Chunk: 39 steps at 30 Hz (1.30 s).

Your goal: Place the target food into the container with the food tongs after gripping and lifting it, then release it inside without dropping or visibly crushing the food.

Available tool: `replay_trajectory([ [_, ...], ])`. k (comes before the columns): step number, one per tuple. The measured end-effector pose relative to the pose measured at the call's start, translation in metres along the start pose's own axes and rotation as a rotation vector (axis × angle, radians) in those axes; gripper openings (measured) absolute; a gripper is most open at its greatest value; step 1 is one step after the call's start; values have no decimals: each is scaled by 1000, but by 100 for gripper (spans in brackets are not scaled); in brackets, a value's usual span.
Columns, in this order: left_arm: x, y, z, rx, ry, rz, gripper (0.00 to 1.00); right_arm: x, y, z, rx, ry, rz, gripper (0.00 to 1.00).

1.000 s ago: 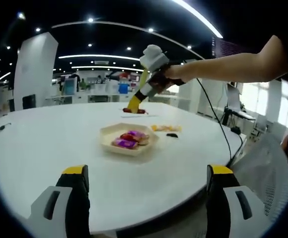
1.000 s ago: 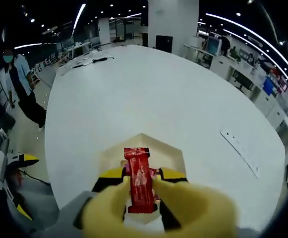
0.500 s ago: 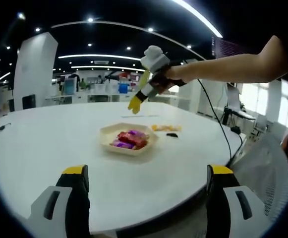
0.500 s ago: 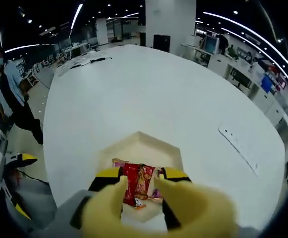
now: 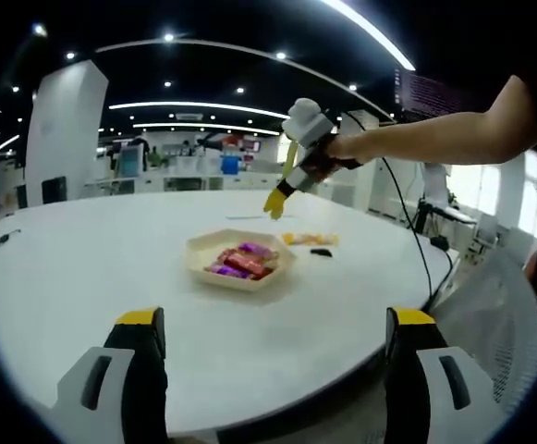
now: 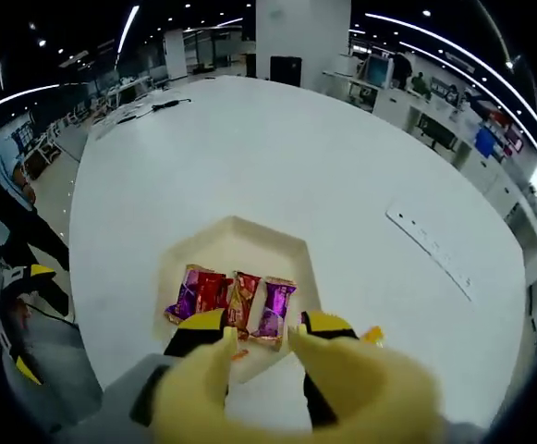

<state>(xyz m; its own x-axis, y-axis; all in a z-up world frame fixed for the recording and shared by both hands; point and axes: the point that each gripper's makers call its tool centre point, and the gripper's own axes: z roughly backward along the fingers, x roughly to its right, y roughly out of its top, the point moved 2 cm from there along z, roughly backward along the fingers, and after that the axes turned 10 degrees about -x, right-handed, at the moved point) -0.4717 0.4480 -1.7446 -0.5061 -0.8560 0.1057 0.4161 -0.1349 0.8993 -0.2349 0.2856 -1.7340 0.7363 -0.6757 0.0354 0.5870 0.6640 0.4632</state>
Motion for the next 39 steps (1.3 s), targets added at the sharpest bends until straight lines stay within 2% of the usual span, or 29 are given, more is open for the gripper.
replay_trajectory([
  [10, 1, -3, -1, -23, -8, -19, 95, 25, -45, -1, -38, -36, -38, 31],
  [23, 1, -1, -2, -14, -8, -19, 99, 55, -98, -13, -99, -72, -106, 31],
  [27, 2, -2, -2, -18, -9, -22, 99, 60, -106, -18, -114, -80, -115, 31],
  [39, 2, -3, -2, -28, -11, -17, 99, 69, -114, -27, -142, -77, -84, 31],
])
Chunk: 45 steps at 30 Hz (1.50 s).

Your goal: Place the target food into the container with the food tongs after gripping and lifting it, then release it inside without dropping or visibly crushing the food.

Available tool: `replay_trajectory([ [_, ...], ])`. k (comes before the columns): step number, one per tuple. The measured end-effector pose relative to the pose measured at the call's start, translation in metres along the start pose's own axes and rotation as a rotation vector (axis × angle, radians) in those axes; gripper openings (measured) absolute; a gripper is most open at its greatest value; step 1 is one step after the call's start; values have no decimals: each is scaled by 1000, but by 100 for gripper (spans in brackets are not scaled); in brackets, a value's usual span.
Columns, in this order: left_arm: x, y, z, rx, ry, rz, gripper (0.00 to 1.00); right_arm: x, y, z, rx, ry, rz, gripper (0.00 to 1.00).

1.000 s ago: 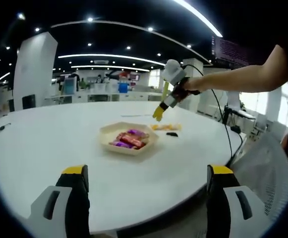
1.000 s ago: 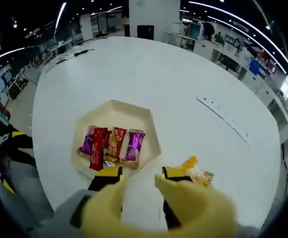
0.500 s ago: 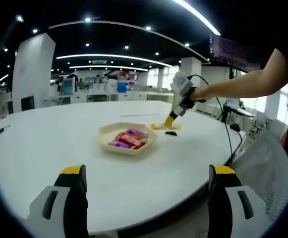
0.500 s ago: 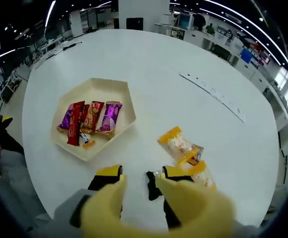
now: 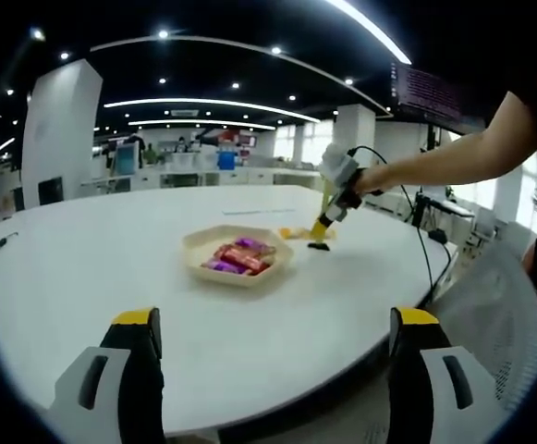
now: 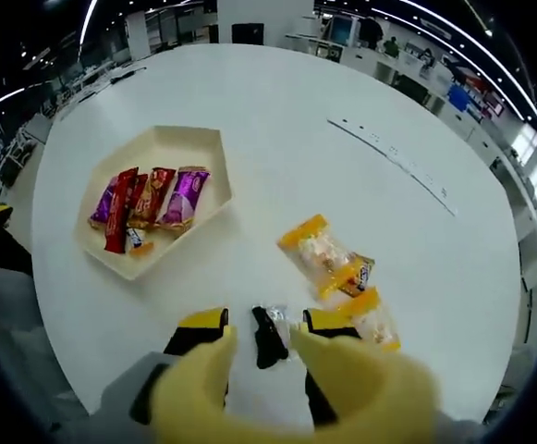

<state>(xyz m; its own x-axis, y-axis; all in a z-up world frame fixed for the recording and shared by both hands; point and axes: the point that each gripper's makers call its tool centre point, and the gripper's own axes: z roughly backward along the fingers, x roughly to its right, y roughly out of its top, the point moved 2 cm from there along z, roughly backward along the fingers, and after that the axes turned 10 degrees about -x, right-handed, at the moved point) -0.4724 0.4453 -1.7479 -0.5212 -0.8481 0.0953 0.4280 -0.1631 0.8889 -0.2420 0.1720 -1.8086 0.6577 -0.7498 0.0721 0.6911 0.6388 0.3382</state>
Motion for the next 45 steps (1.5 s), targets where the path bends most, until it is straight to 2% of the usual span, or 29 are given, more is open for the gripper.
replay_trajectory([
  [17, -1, -1, -2, -9, -2, 2, 99, 9, -8, -14, -23, -8, 30, 31],
  [34, 0, -1, -2, -10, -8, 5, 99, 7, -9, -18, -21, 15, 7, 30],
  [45, 1, -2, -2, -13, -8, 8, 98, 6, -8, -18, -40, 11, 16, 24],
])
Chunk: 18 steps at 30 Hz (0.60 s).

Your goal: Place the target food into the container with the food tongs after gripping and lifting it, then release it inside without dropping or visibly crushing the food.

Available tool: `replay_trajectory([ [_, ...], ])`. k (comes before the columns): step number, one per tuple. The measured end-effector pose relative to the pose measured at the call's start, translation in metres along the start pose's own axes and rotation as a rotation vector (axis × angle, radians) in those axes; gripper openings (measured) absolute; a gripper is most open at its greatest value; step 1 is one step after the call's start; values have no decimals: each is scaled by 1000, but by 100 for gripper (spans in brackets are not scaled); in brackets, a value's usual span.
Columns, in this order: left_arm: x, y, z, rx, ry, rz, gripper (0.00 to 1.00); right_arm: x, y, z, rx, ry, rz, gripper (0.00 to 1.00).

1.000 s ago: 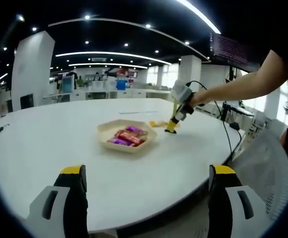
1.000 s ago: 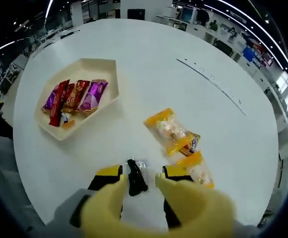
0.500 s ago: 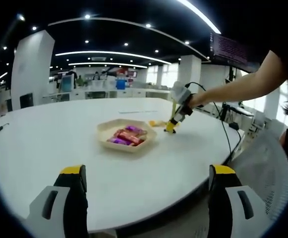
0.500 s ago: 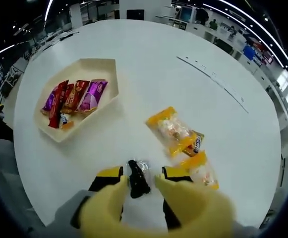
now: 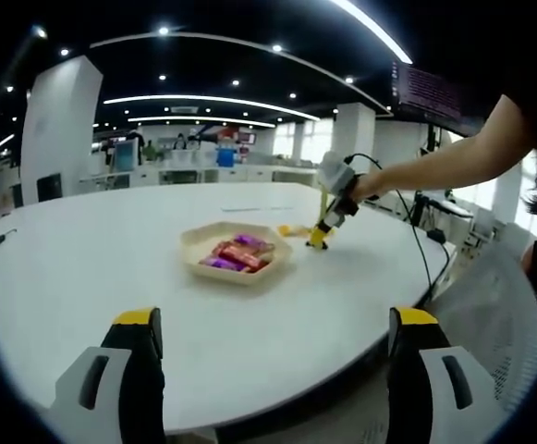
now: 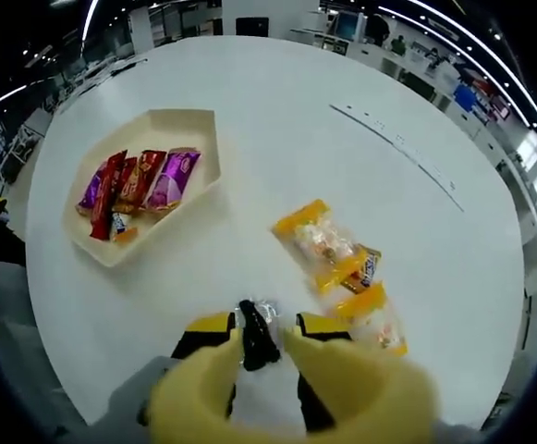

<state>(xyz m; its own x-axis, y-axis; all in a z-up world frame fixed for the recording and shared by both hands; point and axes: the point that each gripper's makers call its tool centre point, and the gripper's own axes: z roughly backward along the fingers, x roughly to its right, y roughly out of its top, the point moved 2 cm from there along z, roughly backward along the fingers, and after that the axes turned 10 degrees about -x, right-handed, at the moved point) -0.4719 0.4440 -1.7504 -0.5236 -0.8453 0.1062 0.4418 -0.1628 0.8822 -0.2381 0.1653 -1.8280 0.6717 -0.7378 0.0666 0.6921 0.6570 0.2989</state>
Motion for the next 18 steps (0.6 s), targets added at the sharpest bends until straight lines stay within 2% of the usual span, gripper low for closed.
replay_trajectory([
  [6, 0, 1, 1, 5, 3, -1, 98, -2, 1, 0, -1, 4, 16, 21],
  [18, 1, 1, 0, 0, -6, 0, 97, -2, 1, 1, 14, 18, -7, 20],
])
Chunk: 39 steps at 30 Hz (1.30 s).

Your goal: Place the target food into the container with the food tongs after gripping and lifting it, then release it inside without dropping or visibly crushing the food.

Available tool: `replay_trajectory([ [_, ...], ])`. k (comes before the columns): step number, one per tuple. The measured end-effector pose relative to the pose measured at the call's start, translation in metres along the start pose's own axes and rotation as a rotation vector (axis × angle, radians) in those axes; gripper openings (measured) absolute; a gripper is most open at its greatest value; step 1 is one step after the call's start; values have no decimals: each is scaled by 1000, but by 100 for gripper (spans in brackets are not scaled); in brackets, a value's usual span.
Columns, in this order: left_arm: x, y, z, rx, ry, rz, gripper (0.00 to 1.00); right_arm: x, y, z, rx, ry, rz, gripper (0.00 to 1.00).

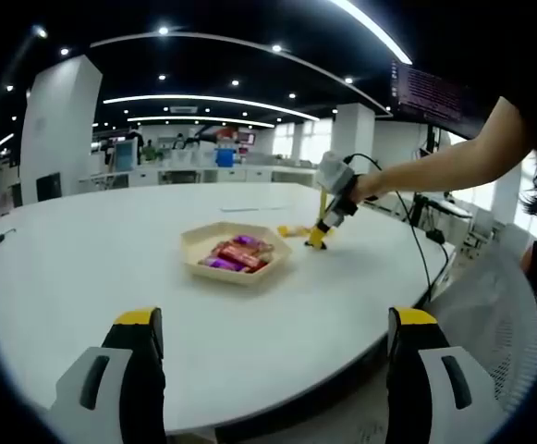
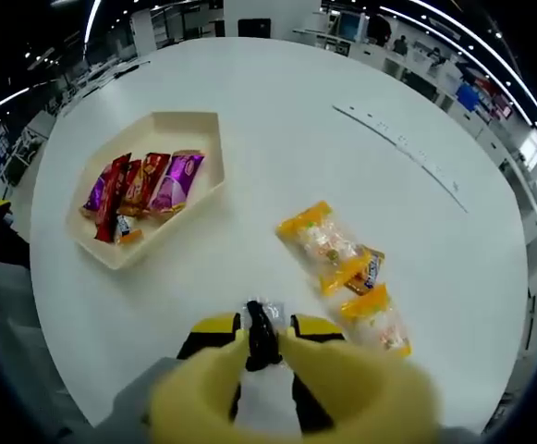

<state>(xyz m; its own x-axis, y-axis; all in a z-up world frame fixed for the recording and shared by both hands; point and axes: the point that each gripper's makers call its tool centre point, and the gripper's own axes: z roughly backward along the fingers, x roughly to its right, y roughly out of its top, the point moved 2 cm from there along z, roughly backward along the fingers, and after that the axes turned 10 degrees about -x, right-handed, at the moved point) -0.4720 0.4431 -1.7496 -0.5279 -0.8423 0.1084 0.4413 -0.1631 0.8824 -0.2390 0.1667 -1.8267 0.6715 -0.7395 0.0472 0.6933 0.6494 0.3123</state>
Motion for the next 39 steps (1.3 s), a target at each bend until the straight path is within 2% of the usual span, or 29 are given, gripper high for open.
replay_trajectory([
  [13, -1, -1, 0, 0, 1, 1, 98, 0, 3, 8, 14, 4, -13, 20],
  [28, 0, 2, 2, 27, 4, 5, 98, 10, 16, 48, 60, -39, -26, 21],
  [39, 0, 4, 3, 35, 1, 8, 97, 10, 24, 68, 76, -51, -24, 21],
])
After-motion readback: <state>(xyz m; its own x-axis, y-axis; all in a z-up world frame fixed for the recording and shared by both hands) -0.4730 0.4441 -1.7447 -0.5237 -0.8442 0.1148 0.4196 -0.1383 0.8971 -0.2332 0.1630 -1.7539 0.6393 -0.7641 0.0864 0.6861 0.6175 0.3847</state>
